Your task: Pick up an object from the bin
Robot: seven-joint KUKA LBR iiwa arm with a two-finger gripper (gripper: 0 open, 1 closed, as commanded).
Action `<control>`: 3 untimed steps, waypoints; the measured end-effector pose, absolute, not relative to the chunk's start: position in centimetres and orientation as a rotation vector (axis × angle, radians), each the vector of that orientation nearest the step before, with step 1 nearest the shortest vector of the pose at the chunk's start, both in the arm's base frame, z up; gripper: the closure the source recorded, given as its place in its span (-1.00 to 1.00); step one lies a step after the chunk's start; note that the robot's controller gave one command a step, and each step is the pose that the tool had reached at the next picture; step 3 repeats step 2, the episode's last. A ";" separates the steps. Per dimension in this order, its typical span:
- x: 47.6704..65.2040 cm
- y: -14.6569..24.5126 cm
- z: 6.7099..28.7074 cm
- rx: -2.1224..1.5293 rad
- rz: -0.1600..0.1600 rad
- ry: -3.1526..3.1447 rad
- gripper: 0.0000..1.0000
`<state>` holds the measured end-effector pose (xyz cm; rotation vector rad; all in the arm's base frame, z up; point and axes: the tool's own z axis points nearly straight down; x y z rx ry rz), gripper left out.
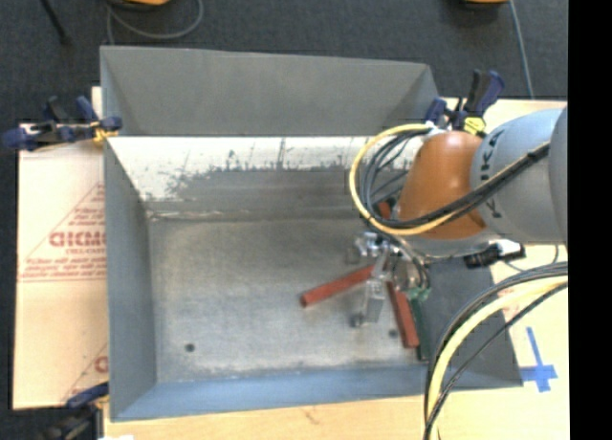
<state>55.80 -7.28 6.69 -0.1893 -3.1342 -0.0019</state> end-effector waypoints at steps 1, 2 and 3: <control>56.0 -7.3 7.1 -0.182 0.002 -3.142 1.00; 55.2 -4.6 21.4 -0.047 0.003 -3.153 1.00; 55.2 -4.6 21.4 -0.047 0.003 -3.153 1.00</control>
Offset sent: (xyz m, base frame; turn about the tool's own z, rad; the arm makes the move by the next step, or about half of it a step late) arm 0.0000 0.0000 0.0000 0.0000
